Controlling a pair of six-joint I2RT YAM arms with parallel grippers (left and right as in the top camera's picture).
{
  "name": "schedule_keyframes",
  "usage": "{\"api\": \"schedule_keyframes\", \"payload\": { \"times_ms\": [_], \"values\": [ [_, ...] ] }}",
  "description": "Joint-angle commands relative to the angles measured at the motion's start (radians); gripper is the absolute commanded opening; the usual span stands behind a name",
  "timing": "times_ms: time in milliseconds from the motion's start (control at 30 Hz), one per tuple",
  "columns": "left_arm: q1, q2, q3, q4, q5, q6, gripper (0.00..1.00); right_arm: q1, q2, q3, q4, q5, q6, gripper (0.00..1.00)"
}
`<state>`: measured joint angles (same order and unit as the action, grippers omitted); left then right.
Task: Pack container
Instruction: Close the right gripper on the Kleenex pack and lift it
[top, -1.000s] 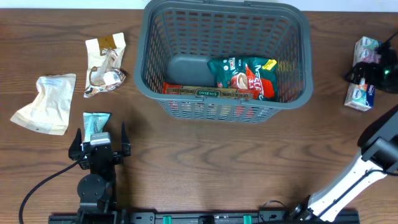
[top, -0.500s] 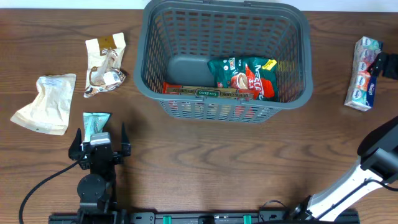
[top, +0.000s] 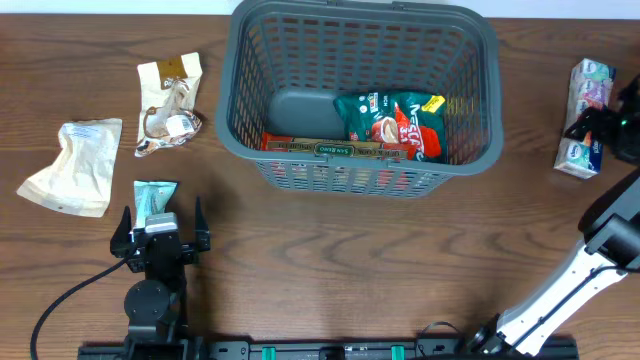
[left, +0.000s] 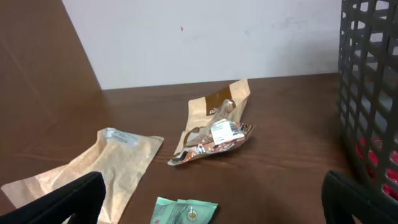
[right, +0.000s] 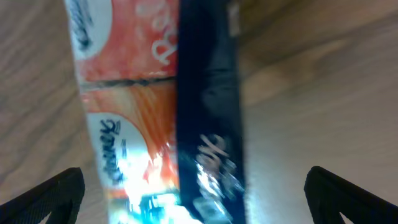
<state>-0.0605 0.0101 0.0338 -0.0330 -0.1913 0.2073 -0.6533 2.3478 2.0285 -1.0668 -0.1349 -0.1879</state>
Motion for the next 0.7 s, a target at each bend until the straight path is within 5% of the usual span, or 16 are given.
{"api": "schedule_keyframes", "payload": {
  "times_ms": [0,667],
  "values": [
    [0.005,-0.006,-0.03,-0.018,-0.018,0.005,0.99,0.002,0.014,0.004,-0.001,-0.083,0.004,0.99],
    [0.005,-0.006,-0.03,-0.018,-0.018,0.005,0.99,-0.003,0.015,-0.096,0.033,-0.071,-0.019,0.99]
  ]
}}
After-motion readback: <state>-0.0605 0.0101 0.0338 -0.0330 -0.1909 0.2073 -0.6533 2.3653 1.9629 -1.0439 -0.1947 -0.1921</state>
